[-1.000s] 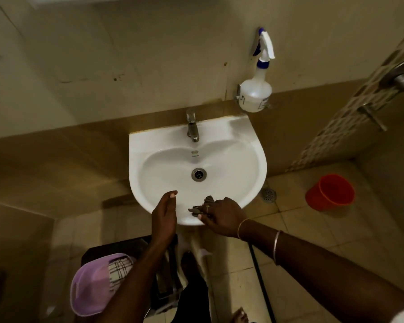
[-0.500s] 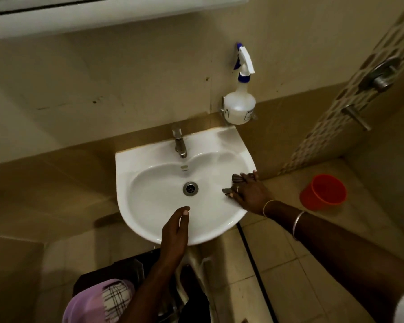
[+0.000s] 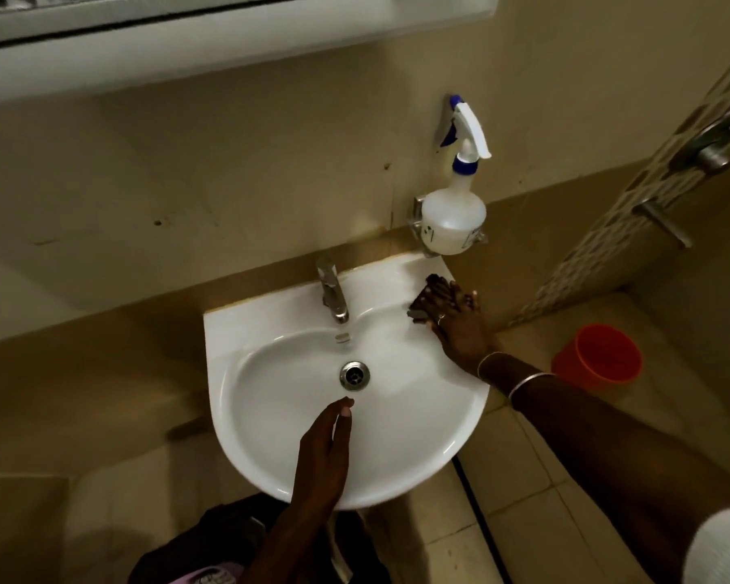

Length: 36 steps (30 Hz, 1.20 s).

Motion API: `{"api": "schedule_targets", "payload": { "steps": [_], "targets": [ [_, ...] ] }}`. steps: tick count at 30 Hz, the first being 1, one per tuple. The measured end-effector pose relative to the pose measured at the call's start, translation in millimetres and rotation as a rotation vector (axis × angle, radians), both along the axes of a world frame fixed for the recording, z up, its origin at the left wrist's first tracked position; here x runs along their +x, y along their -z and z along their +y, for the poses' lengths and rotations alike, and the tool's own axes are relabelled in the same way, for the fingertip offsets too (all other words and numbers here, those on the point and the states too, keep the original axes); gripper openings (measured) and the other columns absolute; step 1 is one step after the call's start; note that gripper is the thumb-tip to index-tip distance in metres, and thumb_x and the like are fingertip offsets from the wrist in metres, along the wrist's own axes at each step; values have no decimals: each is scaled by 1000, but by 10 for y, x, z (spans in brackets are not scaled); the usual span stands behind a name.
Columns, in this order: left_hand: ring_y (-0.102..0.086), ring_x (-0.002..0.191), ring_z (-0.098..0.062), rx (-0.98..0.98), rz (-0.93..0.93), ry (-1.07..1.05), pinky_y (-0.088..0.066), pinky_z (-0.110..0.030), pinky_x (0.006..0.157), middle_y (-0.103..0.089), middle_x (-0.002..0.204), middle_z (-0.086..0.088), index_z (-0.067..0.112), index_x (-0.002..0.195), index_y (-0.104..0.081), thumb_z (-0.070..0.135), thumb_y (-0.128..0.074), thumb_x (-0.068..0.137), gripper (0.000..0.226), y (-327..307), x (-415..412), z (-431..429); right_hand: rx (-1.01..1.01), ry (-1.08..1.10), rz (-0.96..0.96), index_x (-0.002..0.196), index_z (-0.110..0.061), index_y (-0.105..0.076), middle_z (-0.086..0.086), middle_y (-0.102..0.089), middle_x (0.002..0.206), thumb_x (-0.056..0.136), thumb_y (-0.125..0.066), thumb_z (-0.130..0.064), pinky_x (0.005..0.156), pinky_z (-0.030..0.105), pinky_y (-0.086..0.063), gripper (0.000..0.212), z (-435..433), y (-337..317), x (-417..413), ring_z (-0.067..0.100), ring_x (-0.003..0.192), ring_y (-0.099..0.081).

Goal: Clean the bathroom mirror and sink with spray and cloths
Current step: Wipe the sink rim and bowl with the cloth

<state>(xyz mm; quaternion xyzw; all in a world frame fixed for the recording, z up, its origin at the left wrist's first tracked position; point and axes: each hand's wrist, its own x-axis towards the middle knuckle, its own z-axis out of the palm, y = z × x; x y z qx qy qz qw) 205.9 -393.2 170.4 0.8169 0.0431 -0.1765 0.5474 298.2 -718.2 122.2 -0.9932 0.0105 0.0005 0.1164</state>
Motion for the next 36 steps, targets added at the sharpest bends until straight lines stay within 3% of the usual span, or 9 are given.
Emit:
{"api": "schedule_targets", "payload": {
  "steps": [3, 6, 9, 12, 19, 24, 27, 31, 36],
  "targets": [
    [-47, 113, 28, 20, -8, -3, -35, 1, 93, -65, 127, 24, 30, 126, -69, 41, -46, 106, 33, 31, 77, 35, 7, 94, -117, 150, -31, -45, 2, -29, 166, 107, -47, -26, 117, 59, -22, 44, 215, -47, 230, 29, 156, -18],
    [-48, 113, 28, 16, -6, -22, -34, 5, 91, -65, 125, 25, 31, 125, -69, 43, -45, 105, 34, 68, 131, 117, 4, 149, -162, 133, -32, -58, 3, -47, 151, 102, -42, -23, 103, 53, -37, 36, 411, -105, 582, 29, 147, -36],
    [-51, 115, 24, -11, 2, -82, -35, 5, 91, -66, 126, 24, 33, 125, -69, 44, -47, 104, 33, 85, 179, 231, 32, 250, -129, 137, -32, -54, 1, -45, 154, 105, -33, -34, 106, 56, -35, 38, 628, -71, 874, 28, 148, -34],
    [-52, 116, 21, -26, -10, -140, -36, 4, 90, -66, 125, 25, 32, 126, -69, 42, -47, 106, 32, 71, 235, 343, 41, 304, -146, 144, -23, -50, 8, -43, 157, 104, -39, -34, 110, 64, -30, 44, 962, -27, 971, 35, 149, -31],
    [-53, 113, 23, -59, -19, -207, -39, 3, 88, -66, 122, 25, 31, 125, -69, 37, -47, 107, 29, 4, 326, 413, 20, 43, -156, 149, -16, -45, 14, -45, 156, 83, -64, -26, 99, 57, -41, 69, 1404, -65, 858, 43, 143, -38],
    [-52, 113, 23, -66, -26, -211, -38, 2, 90, -66, 122, 26, 32, 124, -69, 38, -47, 107, 29, -12, 326, 403, -166, -225, -87, 159, -37, -27, 0, -25, 168, 104, -28, -55, 114, 57, -29, 58, 778, -66, 853, 34, 155, -21],
    [-52, 112, 24, -67, -27, -220, -37, -1, 91, -65, 123, 27, 35, 123, -68, 38, -47, 107, 27, -22, 309, 429, -222, 21, -99, 158, -36, -31, 0, -28, 167, 103, -33, -53, 112, 57, -31, 57, 542, -47, 779, 34, 152, -26],
    [-52, 113, 24, -67, -29, -247, -36, 4, 89, -66, 123, 25, 30, 124, -70, 37, -47, 107, 29, -5, 269, 491, -178, 334, -98, 148, -22, -45, 11, -50, 149, 102, -31, -47, 106, 56, -36, 55, 446, -14, 694, 39, 137, -41],
    [-53, 115, 22, -81, -22, -266, -37, 0, 92, -67, 125, 23, 29, 124, -70, 37, -48, 107, 30, 18, 217, 502, -42, 383, -144, 143, -27, -52, 11, -48, 153, 106, -30, -40, 107, 56, -38, 45, 709, -51, 783, 37, 141, -42]
  ]
}}
